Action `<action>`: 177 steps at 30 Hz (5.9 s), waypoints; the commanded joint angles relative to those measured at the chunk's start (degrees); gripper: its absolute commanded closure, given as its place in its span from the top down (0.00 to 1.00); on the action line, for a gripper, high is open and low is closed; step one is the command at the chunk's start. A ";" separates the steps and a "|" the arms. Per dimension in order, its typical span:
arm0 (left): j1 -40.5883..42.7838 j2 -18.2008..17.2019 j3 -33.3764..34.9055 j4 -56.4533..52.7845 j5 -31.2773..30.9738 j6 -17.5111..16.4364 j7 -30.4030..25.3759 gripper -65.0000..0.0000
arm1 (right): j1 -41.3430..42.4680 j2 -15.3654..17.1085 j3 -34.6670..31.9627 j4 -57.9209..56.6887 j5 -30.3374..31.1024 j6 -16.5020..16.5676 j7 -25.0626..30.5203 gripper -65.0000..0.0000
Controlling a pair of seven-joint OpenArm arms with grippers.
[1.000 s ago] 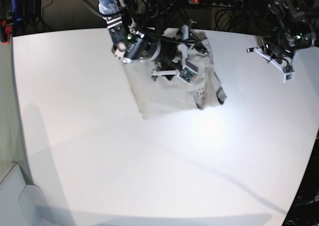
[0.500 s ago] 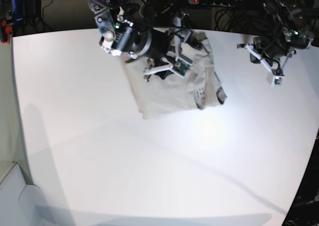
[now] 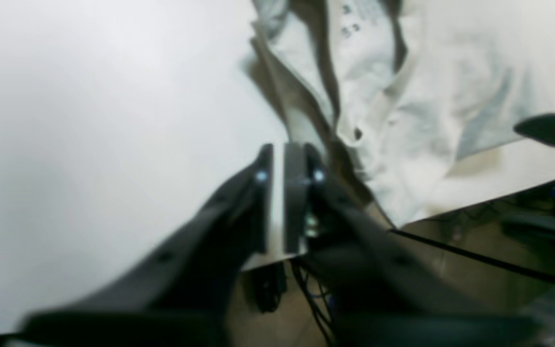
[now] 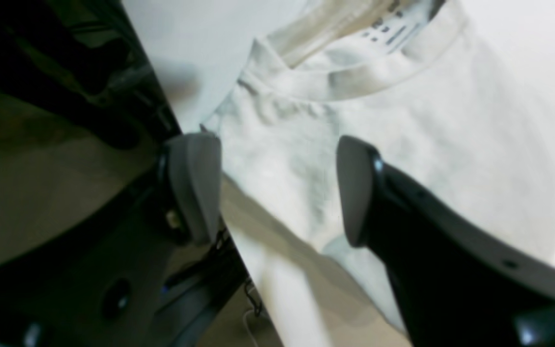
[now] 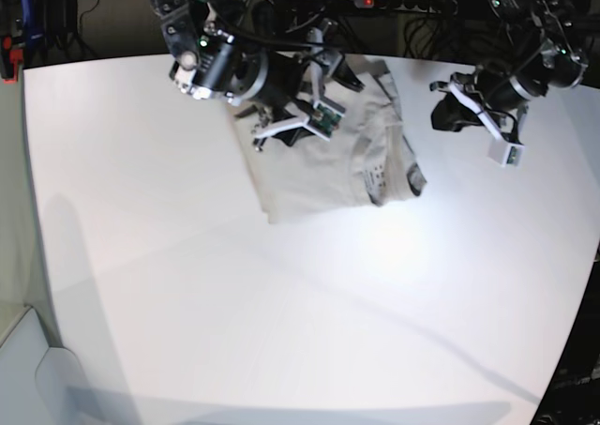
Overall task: Layout the t-shirt on the table in an organized manner, then fold the t-shirt properly
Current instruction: 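Move both grippers onto the bundle's edges and grasp the fabric, then drag the bundle with the left gripper toward the right gripper, flattening it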
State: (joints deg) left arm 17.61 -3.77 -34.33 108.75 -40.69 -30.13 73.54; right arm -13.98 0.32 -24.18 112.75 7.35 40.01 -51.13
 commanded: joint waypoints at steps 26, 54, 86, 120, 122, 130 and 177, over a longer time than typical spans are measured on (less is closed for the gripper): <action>-3.06 7.07 -3.08 -10.95 -14.13 -4.29 -1.41 0.78 | 0.66 2.80 3.13 1.32 0.95 -0.01 1.33 0.59; -10.79 8.47 -2.99 -30.02 -3.75 -3.58 -6.68 0.79 | 1.71 2.98 3.13 1.14 0.95 -0.01 1.33 0.59; -16.24 9.79 11.34 -30.46 16.73 -3.67 -6.59 0.30 | 1.54 2.80 9.11 1.32 0.95 -0.01 1.42 0.59; -35.06 -4.19 49.23 -30.29 37.83 -4.02 -16.53 0.00 | -1.01 2.54 28.71 1.40 0.95 -0.01 1.33 0.59; -35.23 -4.01 52.74 -30.29 38.97 -3.85 -20.75 0.00 | -1.89 2.54 29.42 1.40 0.95 -0.01 1.60 0.59; -41.74 -1.72 64.35 -32.57 39.24 -4.11 -27.78 0.00 | -3.39 2.54 32.84 1.32 0.95 -0.01 1.60 0.59; -53.08 8.74 82.46 -47.34 64.73 -3.94 -32.97 0.54 | -2.42 2.98 37.77 1.23 0.86 -0.01 1.68 0.59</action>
State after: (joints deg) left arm -33.58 4.10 48.60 60.10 23.62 -34.70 41.10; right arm -16.99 2.96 13.41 112.95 7.73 40.01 -50.92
